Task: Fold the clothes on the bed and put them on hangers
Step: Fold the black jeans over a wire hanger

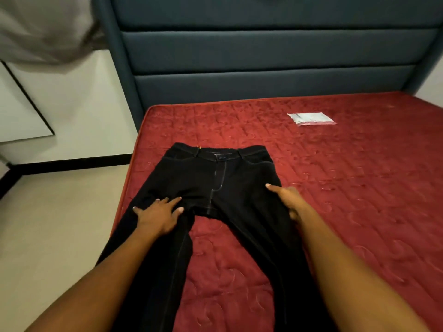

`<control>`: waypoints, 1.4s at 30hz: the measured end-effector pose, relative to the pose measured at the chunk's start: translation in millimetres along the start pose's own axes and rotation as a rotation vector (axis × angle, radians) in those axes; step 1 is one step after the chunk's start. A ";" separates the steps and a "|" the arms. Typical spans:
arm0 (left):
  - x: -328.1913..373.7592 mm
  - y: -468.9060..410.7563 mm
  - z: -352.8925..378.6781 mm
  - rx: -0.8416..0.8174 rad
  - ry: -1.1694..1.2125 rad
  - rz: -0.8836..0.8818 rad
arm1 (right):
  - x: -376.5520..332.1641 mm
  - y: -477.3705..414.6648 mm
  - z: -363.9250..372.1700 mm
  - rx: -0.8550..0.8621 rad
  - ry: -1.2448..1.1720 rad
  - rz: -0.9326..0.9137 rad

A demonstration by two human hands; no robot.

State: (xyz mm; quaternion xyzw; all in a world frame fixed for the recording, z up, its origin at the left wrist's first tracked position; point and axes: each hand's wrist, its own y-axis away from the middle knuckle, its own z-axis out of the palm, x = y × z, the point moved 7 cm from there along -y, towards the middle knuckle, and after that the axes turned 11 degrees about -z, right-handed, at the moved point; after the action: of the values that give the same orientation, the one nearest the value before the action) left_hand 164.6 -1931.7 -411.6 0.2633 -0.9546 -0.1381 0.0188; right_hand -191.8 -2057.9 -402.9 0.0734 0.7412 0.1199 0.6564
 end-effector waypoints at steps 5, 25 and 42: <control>-7.6 -6.5 -9.1 0.159 -0.041 0.049 | -53.9 -21.5 52.5 0.035 -0.154 -0.235; -101.5 86.7 -16.7 0.212 0.756 0.003 | -28.7 115.5 184.9 -0.148 0.894 -0.755; -78.7 306.1 53.3 -0.083 0.643 0.452 | -60.0 287.8 90.3 -0.337 1.296 -0.257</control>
State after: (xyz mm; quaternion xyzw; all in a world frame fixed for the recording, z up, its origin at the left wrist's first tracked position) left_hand 74.3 -1626.2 -376.2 0.0756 -0.9275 -0.0793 0.3575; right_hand -108.7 -1790.1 -276.5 -0.2052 0.9587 0.1745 0.0915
